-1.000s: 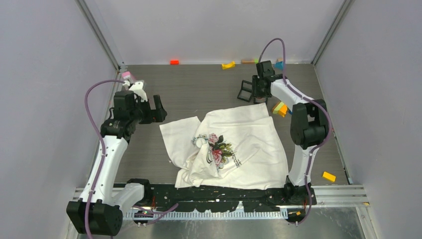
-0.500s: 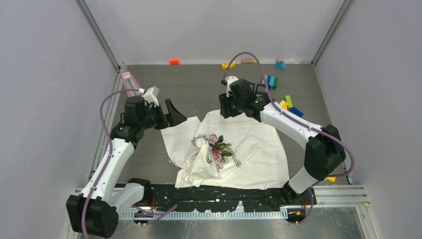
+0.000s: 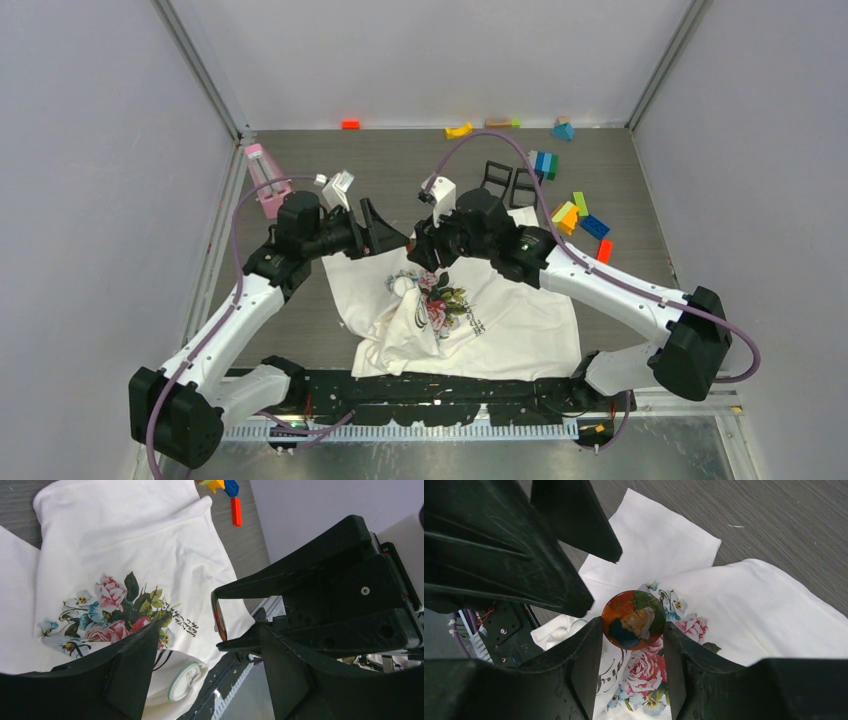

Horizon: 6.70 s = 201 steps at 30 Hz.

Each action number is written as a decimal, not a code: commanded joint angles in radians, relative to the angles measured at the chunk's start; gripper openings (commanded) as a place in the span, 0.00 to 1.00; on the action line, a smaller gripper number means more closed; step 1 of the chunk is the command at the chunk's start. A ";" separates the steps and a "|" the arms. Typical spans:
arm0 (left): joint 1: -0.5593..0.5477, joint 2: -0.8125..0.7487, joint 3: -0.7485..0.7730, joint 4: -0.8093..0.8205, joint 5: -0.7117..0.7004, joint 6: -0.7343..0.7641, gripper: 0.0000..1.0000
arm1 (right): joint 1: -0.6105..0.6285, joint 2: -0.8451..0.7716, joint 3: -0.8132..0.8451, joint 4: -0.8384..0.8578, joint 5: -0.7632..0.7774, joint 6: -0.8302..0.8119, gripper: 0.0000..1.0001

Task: Pin the brooch onto the clothing

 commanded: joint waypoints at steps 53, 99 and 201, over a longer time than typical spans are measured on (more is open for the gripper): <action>-0.073 -0.088 -0.137 0.159 -0.141 -0.288 0.00 | 0.329 0.095 0.139 -0.011 0.544 -0.195 0.59; -0.072 -0.116 0.096 -0.167 0.328 0.430 0.99 | -0.177 -0.098 0.036 0.032 -0.743 0.203 0.01; -0.107 -0.367 -0.233 0.548 0.233 -0.052 0.00 | -0.116 -0.059 -0.178 0.643 -0.700 0.619 0.12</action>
